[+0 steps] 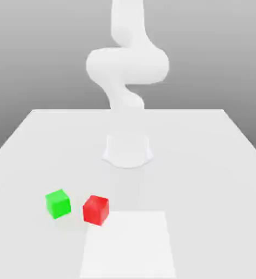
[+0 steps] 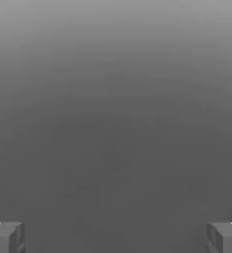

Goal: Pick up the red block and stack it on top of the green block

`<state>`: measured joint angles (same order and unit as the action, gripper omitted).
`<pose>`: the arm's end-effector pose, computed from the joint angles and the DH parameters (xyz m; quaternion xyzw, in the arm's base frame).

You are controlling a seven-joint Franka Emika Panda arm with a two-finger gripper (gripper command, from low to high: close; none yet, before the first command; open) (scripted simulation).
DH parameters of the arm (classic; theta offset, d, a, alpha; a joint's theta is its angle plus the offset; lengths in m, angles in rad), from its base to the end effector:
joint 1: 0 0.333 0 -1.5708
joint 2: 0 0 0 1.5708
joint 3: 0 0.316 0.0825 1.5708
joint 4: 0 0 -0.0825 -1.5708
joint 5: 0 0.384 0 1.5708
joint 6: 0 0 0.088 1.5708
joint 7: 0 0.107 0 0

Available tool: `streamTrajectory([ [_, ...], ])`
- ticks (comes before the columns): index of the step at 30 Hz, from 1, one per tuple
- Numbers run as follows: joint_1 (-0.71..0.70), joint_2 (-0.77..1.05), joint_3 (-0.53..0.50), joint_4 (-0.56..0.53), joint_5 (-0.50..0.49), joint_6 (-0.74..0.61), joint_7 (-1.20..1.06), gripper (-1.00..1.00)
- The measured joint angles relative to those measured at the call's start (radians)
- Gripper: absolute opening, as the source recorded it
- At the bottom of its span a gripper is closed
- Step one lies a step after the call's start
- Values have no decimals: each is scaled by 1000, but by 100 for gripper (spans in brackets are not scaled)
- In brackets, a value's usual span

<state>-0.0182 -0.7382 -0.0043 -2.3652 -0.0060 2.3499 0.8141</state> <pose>0.3731 -0.0090 0.6610 -0.8552 0.3788 -0.3267 0.1352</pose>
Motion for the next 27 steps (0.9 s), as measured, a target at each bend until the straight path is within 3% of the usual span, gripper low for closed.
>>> streamTrajectory([
  [16, -138, 525, -63, -509, -28, 407, 103, 0],
  [23, -177, 869, -35, -535, 52, 682, 56, 0],
  [24, -185, 903, -25, -531, 62, 711, 49, -100],
  [27, -186, 903, -24, -531, 61, 712, 50, -100],
])
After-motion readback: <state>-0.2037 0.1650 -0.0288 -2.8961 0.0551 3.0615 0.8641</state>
